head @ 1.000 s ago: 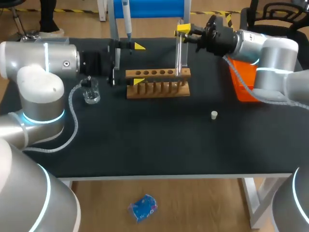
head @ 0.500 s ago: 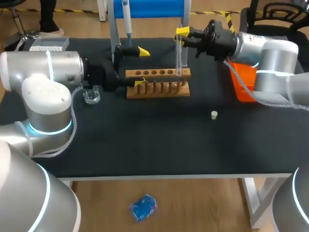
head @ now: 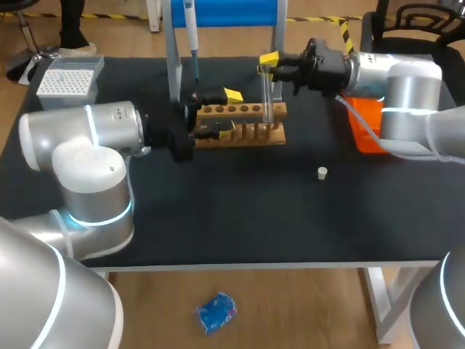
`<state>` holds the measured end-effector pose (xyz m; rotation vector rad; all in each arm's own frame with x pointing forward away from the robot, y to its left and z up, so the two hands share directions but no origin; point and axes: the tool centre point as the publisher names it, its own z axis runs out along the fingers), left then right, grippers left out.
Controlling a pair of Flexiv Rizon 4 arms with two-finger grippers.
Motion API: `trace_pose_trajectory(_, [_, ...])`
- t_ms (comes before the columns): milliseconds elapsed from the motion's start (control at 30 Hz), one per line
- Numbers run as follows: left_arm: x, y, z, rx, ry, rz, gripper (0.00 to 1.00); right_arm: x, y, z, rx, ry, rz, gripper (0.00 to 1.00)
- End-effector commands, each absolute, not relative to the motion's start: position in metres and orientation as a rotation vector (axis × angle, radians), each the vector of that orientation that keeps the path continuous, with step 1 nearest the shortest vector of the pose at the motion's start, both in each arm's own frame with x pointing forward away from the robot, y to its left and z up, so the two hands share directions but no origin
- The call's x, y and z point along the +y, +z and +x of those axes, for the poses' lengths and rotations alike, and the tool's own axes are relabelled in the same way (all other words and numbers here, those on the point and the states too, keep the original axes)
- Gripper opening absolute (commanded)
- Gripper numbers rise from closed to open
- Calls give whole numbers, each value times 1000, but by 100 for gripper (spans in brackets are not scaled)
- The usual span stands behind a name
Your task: Invert the test tube, pick up the pipette, mount the tip to pipette, aspirate from beaker and dispense into the tube, eject the tip, return the pipette, and cap with the stopper.
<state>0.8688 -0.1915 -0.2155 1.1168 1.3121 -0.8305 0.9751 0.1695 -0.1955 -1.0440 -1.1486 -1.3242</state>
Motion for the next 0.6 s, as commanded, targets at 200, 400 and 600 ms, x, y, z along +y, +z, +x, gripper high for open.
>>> trace_pose_trajectory(200, [-214,-219,868,1270,-841,1179,100,181,-210,979,-1143,-1282,-1013,0])
trace_pose_trajectory(400, [-225,-222,876,1267,-853,1206,100,190,-217,978,-1140,-1247,-1011,0])
trace_pose_trajectory(600, [-233,-221,881,1262,-877,1209,100,195,-222,980,-1142,-1232,-1011,0])
